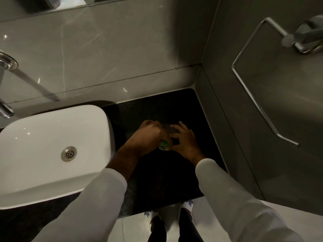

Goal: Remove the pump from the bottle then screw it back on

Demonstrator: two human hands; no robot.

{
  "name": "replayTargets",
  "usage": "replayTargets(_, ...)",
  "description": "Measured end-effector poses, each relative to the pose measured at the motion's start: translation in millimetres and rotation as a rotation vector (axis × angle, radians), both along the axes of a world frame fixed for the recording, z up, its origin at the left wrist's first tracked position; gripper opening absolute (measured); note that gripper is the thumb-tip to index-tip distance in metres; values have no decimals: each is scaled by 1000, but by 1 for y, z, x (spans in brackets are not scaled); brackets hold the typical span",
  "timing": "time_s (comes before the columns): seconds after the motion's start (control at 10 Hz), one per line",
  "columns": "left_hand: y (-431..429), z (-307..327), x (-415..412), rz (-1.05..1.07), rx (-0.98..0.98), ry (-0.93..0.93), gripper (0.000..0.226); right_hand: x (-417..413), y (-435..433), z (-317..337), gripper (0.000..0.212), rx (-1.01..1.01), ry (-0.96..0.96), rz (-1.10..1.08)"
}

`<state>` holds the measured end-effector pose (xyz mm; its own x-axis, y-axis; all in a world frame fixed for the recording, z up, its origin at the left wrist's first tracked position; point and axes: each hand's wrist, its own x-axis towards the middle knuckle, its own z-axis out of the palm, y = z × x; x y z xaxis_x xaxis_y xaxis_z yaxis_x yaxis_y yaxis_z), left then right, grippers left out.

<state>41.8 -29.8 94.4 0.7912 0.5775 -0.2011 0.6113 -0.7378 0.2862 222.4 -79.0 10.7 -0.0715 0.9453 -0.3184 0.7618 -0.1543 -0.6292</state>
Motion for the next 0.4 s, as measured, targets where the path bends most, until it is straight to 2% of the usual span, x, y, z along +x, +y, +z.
replayTargets(0.3,-7,4,0,-41,-17,-85,36,-5,-7,18,61,-67,28,18)
replayTargets(0.4,-4,11,2,-7,-42,-68,47,-3,-11,35,82,-84,51,12)
